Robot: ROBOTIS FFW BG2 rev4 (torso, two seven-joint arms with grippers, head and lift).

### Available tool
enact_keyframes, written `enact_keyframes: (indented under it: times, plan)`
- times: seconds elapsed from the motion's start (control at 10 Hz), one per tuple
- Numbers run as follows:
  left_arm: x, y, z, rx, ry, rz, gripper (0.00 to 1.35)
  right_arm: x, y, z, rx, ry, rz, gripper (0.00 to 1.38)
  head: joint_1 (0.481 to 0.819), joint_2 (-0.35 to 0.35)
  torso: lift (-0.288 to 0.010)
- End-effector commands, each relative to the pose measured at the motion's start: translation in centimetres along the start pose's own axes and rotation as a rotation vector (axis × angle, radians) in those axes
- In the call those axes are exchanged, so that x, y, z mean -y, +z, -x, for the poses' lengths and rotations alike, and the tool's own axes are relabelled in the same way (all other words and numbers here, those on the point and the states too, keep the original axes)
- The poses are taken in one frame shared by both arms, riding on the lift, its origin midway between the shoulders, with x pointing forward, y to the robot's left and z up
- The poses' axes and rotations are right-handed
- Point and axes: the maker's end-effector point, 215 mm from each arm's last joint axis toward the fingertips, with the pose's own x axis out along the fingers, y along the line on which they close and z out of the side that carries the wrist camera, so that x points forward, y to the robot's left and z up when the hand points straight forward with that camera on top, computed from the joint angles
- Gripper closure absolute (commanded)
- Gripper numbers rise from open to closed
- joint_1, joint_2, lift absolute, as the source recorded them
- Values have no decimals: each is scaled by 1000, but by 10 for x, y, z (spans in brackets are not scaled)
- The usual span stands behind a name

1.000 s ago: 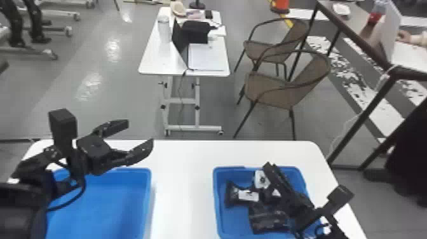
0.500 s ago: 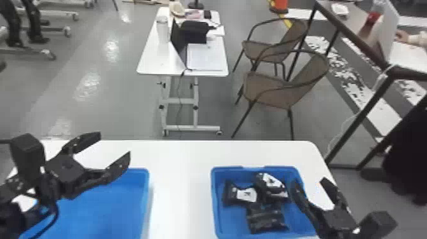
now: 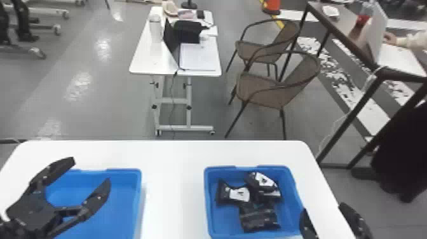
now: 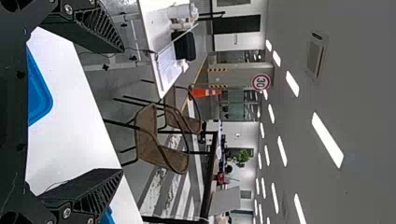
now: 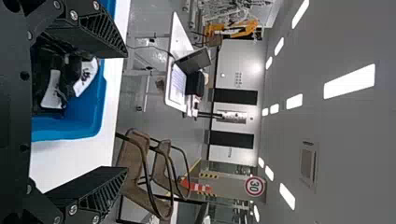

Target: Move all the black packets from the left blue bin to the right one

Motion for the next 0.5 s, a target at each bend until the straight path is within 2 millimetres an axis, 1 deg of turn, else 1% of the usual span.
enact_keyframes:
  times: [0.0, 0.1, 0.2, 0.3, 0.4]
  plan:
    - [9, -5, 11, -18, -2, -39, 124, -14, 1, 13, -9, 28, 18, 162, 695, -147, 0]
    - [6, -3, 21, -12, 25, -66, 124, -18, -1, 20, -14, 36, 19, 162, 695, -140, 0]
    - [2, -9, 33, -17, 66, -43, 124, -19, -1, 24, -12, 35, 23, 162, 695, -135, 0]
    - [3, -15, 42, -15, 94, -12, 124, -21, 0, 26, -8, 38, 22, 162, 695, -121, 0]
    - [0, -10, 46, 7, 120, -15, 124, -19, -1, 28, -8, 23, 9, 162, 695, -108, 0]
